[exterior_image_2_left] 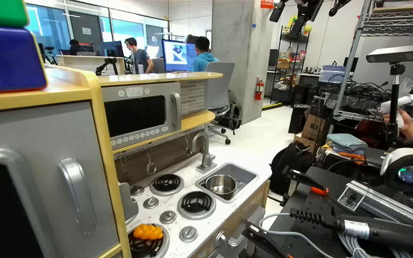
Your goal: Remove the plushie from the stove and put it in the pot
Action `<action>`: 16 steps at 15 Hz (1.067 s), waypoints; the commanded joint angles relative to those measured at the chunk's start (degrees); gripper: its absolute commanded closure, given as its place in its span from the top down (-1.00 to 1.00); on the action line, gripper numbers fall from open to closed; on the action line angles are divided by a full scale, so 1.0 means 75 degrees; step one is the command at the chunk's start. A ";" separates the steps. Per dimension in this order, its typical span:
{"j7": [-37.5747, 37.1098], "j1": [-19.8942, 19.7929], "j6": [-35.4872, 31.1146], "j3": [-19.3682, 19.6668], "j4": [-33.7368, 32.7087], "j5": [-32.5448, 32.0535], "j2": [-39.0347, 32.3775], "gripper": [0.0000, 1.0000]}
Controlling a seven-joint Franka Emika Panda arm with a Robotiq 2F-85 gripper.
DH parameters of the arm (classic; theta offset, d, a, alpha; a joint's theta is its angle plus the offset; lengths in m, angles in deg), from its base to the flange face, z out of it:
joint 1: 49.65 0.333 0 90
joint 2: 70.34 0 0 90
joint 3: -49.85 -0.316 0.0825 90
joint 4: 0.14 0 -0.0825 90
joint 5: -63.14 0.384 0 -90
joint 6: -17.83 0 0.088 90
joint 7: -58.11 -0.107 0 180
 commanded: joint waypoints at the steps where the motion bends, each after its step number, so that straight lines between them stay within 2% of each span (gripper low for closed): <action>1: 0.0085 -0.0175 0.0023 -0.0149 -0.0016 0.0107 -0.0024 1.00; 3: 0.1258 0.0134 0.0578 0.0098 0.0012 0.0130 0.0080 1.00; 9: 0.3577 0.0308 0.1501 0.0321 0.0038 0.0045 0.0088 1.00; 16: 0.6453 0.0425 0.1553 0.0517 0.0150 -0.0066 0.0054 1.00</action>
